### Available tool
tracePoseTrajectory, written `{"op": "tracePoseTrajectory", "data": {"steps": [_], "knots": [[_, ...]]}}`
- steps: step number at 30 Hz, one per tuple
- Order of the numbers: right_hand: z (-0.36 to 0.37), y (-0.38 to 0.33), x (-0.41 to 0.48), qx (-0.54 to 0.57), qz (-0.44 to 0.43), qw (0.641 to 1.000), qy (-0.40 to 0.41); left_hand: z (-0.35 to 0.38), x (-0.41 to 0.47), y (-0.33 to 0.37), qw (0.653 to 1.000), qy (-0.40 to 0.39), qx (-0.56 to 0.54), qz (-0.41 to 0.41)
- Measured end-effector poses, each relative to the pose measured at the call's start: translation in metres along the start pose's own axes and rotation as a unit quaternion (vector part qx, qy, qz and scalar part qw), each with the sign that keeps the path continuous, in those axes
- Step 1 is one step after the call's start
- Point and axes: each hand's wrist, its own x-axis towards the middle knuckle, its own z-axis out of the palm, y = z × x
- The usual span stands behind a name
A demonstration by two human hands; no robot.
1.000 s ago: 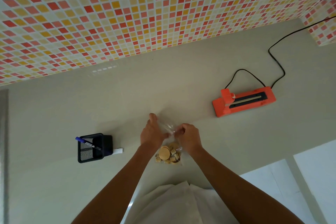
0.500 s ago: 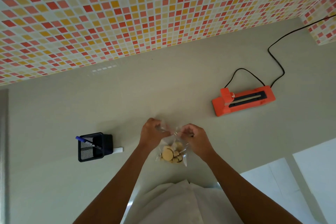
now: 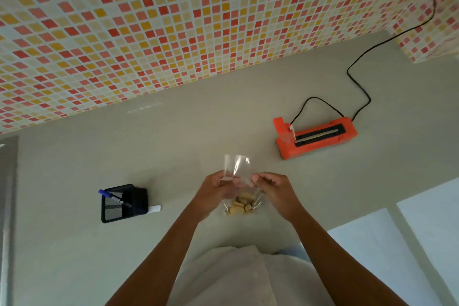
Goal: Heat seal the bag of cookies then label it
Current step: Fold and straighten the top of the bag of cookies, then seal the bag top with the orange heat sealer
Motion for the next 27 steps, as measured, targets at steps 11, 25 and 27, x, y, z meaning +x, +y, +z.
{"op": "tracePoseTrajectory", "data": {"steps": [11,25,27], "knots": [[-0.103,0.002,-0.034,-0.01,-0.004,1.0,0.017,0.11,0.007,-0.002,1.0,-0.009,-0.029,0.002],[-0.232,-0.004,-0.007,0.038,0.042,0.998,-0.017,0.235,0.056,-0.004,0.995,0.044,-0.085,-0.012],[-0.242,-0.005,0.002,0.033,0.059,0.998,-0.015,0.246,0.063,0.0,0.993,0.063,-0.096,-0.011]]}}
